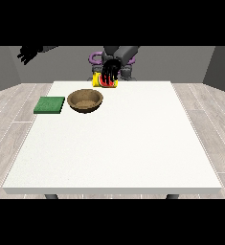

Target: Pick the cup and pour the ball into the bowl, then pick the bowl and place it on the pad

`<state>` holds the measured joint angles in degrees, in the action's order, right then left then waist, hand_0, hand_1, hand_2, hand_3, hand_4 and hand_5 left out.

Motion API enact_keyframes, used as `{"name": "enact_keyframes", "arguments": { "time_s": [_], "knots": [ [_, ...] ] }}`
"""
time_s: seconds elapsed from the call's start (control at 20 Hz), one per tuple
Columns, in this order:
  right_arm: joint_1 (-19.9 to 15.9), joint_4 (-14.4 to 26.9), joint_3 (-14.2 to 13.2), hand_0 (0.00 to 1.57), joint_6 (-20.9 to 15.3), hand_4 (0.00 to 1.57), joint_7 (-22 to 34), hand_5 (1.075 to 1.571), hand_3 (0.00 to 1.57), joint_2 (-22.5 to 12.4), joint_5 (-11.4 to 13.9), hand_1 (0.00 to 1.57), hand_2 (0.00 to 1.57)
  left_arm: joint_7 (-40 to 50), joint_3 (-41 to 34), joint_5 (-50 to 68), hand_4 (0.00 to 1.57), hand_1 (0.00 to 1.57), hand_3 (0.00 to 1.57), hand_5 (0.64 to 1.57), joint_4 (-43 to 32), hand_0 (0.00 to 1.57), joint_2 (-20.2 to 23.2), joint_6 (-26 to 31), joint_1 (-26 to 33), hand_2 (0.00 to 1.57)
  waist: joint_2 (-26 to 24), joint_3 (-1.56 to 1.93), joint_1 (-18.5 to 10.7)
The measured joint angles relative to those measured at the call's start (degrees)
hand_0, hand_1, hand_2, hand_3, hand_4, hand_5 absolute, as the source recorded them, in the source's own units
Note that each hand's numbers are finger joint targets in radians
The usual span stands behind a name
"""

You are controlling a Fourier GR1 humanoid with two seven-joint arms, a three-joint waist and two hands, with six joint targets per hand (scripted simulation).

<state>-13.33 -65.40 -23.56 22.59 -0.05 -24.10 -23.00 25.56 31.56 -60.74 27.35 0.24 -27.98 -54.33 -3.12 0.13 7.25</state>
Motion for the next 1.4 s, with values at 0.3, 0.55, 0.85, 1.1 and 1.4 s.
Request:
{"name": "enact_keyframes", "arguments": {
  "time_s": [0.3,0.55,0.85,1.1,1.4],
  "knots": [
    [-2.0,1.0,1.6,0.0,-1.1,0.69,-0.9,1.553,0.31,1.7,1.3,0.0,0.0,7.7,6.5,-8.1,1.03,0.61,1.54,1.571,-1.3,0.61,-0.2,9.2,-6.0,1.49,-0.1,-0.05,1.3],
    [-2.4,3.0,2.8,0.0,-0.7,0.69,-2.1,1.552,0.34,2.6,2.5,0.0,0.0,10.4,11.9,-10.6,1.11,0.19,1.57,1.569,3.7,0.19,-0.2,18.8,-5.3,1.25,-0.7,-0.08,2.2],
    [-2.6,4.8,1.9,0.0,-1.5,0.69,-2.5,1.548,0.27,1.5,2.7,0.0,0.0,10.2,14.0,-12.2,1.04,0.0,1.49,1.567,10.9,0.0,-0.3,25.3,-2.9,1.15,-1.5,-0.13,0.1],
    [-2.0,5.3,0.0,0.0,-2.6,0.74,-2.5,1.553,0.18,0.2,2.2,0.0,0.0,7.1,5.9,-6.3,1.32,1.04,1.15,1.562,16.5,1.04,3.3,17.8,-1.3,1.51,-1.7,-0.21,-3.8],
    [-0.8,5.2,-0.6,0.0,-5.5,0.79,-2.8,1.556,0.0,1.0,2.9,0.0,0.0,-1.4,-10.7,12.4,1.16,0.0,0.0,1.561,26.1,0.0,6.4,10.8,2.4,0.0,-2.2,-0.65,-9.6]
  ]
}}
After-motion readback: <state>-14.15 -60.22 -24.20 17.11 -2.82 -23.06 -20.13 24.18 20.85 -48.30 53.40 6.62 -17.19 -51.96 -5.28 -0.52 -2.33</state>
